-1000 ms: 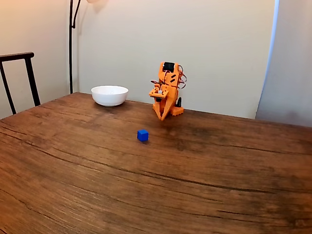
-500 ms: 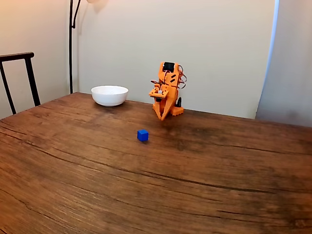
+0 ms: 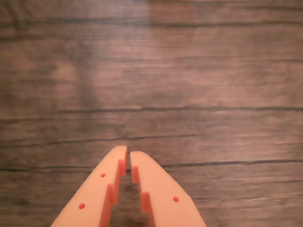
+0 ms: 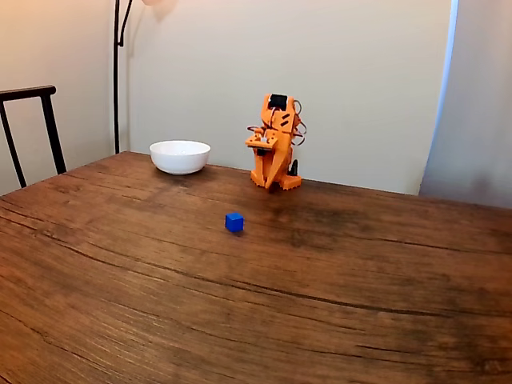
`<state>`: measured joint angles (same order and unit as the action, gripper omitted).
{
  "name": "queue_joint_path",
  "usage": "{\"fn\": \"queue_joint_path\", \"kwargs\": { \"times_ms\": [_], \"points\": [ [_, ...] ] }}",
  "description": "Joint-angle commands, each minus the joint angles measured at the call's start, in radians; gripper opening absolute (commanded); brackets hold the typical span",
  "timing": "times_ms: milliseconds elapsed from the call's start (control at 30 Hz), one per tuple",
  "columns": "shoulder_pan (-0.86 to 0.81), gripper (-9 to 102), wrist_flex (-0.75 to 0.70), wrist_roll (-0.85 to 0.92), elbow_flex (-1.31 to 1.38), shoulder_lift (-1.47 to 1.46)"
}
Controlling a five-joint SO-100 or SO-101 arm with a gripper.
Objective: Grasp the cube and drop it in the bowl
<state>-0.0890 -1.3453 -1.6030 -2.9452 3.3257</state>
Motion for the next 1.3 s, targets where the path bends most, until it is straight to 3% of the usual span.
{"fn": "queue_joint_path", "kwargs": {
  "times_ms": [0,700,1267],
  "points": [
    [0.003,0,-0.005,0.003,0.094,-0.003],
    [-0.179,-1,-0.003,-0.14,0.425,-0.04],
    [-0.189,-1,0.017,-0.371,1.005,-0.899]
  ]
}}
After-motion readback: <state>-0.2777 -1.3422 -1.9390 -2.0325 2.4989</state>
